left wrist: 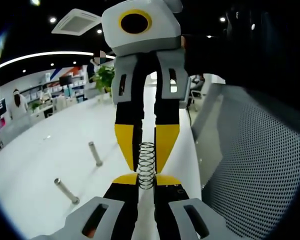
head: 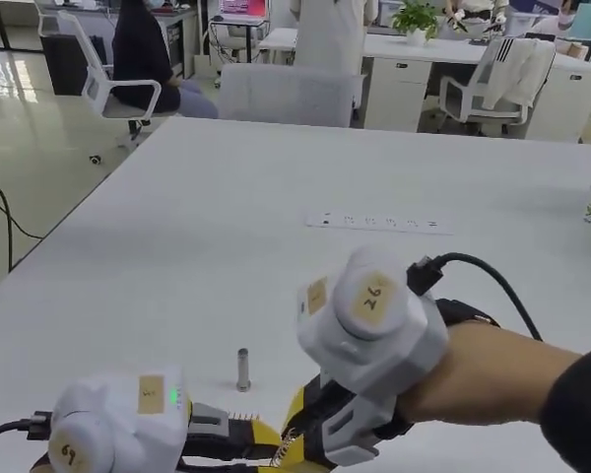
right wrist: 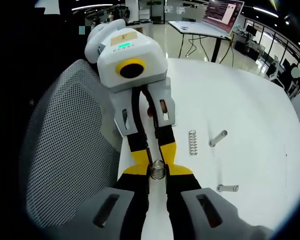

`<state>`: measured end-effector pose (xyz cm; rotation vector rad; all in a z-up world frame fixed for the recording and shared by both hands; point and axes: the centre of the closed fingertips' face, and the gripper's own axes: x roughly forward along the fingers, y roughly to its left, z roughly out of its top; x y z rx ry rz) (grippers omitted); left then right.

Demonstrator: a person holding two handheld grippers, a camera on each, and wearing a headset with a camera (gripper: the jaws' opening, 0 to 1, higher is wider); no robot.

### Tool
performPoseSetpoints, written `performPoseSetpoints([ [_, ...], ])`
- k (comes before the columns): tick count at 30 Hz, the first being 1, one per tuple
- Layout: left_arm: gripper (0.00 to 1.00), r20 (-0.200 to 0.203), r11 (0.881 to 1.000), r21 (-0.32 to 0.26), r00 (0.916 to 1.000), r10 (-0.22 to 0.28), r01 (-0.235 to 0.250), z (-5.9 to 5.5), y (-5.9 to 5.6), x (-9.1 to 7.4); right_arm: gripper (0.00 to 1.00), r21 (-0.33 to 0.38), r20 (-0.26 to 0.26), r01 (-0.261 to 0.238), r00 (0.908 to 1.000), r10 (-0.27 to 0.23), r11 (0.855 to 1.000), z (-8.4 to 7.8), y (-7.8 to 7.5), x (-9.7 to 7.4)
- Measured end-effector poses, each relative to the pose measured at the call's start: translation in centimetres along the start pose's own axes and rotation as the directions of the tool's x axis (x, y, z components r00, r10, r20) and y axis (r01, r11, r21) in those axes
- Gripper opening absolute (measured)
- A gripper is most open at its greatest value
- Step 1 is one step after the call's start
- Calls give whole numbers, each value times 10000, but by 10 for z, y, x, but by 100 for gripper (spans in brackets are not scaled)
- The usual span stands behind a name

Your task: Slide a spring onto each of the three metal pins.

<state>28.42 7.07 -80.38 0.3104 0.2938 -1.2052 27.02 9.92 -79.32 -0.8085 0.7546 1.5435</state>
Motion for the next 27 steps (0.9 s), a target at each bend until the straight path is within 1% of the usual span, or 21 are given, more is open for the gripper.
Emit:
performPoseSetpoints([
  [1,3,19,10000,-2,10000,2,-2,0,0,0,9,-13,-13,-10,10000,10,10000,0,0,0],
  [5,3,-139,9999,162,9999,-32,34,-1,-1,1,9,19,-161,-82,9998,83,10000,-2,1,2],
  [8,3,-124,9999,124,9999,-39,40,-1,-2,1,8,61,-207,-60,9998,61,10000,-3,0,2],
  [14,4,-34,10000,14,10000,34,-34,-1,1,1,8,33,-172,60,9998,-60,10000,-3,-2,1],
  [20,13,23,9996,-187,9997,230,-230,-2,4,-2,8,171,-90,303,9995,-301,9994,-4,-9,-4],
  [24,18,142,9974,-563,9988,463,-455,-6,8,-7,8,330,-93,420,9991,-417,9986,-9,-12,-9],
  [27,23,209,9944,-855,9977,645,-625,-8,11,-10,8,448,-118,501,9987,-496,9977,-13,-14,-11],
])
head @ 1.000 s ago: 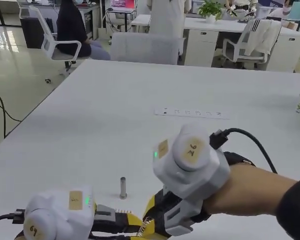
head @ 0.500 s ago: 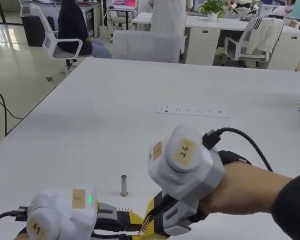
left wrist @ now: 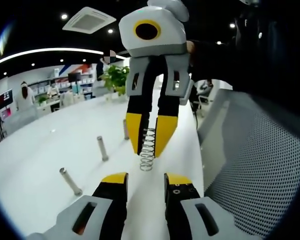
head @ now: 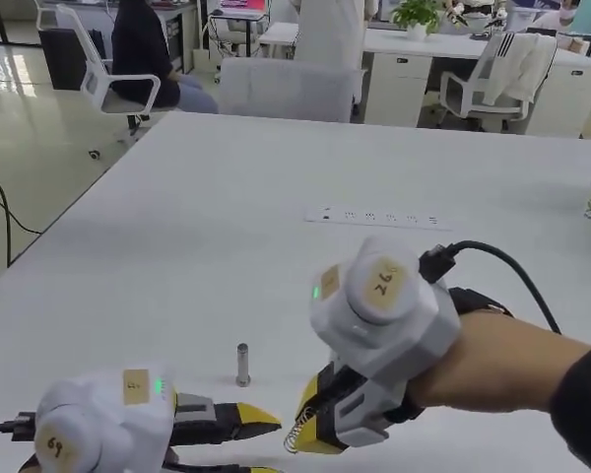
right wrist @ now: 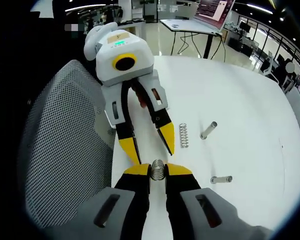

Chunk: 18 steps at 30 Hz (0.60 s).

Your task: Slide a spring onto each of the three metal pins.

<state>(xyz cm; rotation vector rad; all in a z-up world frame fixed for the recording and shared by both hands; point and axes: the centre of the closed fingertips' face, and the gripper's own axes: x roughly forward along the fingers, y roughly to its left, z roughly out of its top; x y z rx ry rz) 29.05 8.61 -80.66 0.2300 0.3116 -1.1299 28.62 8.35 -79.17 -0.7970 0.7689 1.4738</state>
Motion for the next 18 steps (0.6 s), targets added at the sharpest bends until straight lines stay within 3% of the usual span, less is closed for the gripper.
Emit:
performPoseSetpoints([
  [18,43,253,9880,-1069,9931,1148,-1115,-8,21,-24,8,496,-127,431,9990,-425,9978,-20,-11,-13],
])
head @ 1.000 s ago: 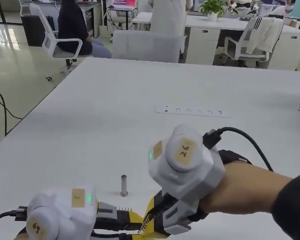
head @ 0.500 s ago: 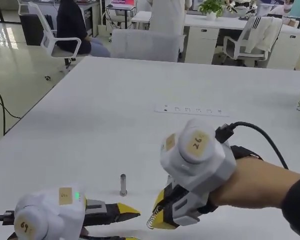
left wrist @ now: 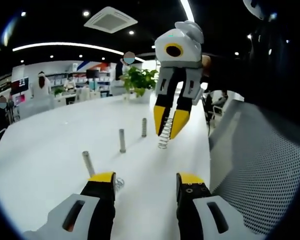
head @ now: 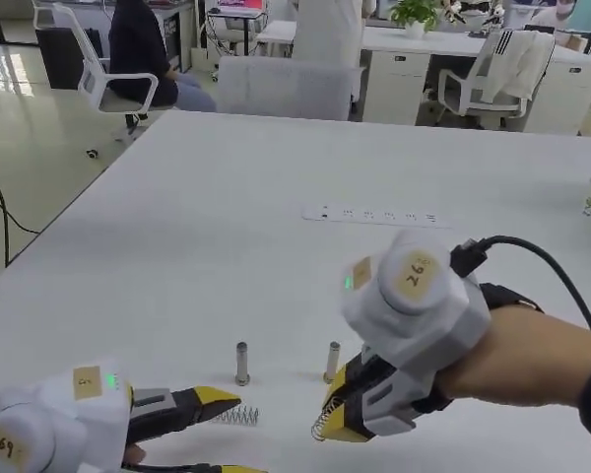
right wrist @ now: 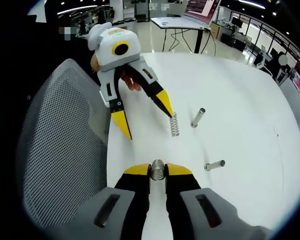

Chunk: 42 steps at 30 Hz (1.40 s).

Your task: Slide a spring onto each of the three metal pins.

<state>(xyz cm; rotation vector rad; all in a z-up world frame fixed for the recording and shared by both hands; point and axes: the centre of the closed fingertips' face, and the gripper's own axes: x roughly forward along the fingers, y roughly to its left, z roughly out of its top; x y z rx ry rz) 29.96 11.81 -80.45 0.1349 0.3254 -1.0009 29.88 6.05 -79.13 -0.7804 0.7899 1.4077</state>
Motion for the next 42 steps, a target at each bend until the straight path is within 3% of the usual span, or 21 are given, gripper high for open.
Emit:
performPoseSetpoints([
  [16,58,127,9945,-569,9960,883,-874,-2,19,-14,8,154,-117,295,9995,-294,9994,-8,-9,-9],
  [42,75,101,9874,-750,9901,1402,-1390,-6,32,-19,8,346,-187,760,9970,-753,9965,-14,-28,-26],
])
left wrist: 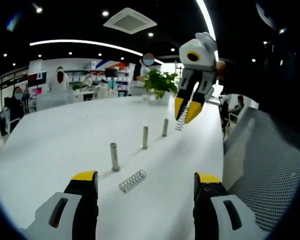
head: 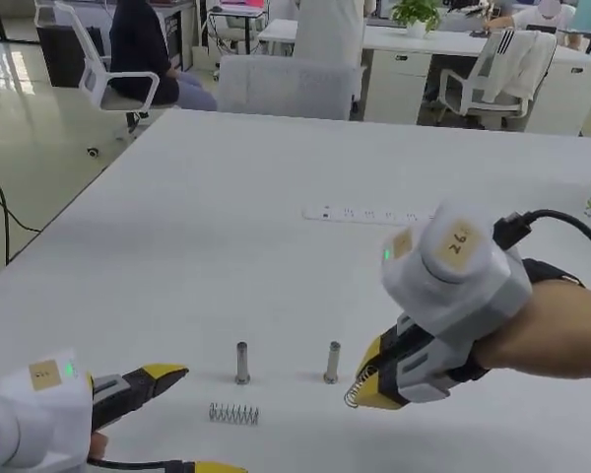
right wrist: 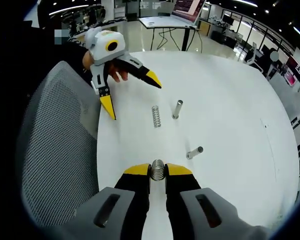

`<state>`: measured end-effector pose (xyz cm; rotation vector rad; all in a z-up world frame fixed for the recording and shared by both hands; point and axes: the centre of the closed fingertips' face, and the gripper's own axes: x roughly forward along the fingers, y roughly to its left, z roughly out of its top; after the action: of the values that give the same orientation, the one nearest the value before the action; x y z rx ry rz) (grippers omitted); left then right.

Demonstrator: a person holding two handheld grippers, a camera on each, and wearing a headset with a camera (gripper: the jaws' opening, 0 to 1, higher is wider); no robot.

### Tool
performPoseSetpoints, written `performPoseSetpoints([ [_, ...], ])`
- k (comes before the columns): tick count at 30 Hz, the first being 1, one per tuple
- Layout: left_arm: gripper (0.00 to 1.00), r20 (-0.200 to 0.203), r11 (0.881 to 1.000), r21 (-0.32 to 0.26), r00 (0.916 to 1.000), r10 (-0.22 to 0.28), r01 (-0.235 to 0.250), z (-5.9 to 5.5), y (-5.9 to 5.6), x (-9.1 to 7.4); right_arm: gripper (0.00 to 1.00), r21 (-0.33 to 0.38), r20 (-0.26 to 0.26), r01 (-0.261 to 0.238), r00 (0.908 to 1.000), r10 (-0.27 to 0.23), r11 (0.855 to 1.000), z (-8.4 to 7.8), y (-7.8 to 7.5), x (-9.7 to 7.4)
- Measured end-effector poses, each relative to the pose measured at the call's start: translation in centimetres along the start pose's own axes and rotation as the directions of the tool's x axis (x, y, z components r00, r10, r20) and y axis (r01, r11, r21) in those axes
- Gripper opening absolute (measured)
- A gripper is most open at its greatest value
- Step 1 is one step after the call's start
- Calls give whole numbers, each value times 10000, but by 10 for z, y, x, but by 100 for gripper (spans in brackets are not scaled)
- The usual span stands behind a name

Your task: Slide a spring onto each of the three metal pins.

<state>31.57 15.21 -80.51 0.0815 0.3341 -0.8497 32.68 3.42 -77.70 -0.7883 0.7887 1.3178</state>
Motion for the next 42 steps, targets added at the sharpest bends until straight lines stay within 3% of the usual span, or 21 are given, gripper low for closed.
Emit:
performPoseSetpoints([
  [23,74,-10,10000,71,10000,-20,20,-1,0,0,8,-339,-604,313,9976,-333,9989,3,-36,-5],
  [42,73,-85,9999,149,10000,-19,20,-1,0,0,8,-585,-767,455,9958,-500,9972,15,-59,9],
])
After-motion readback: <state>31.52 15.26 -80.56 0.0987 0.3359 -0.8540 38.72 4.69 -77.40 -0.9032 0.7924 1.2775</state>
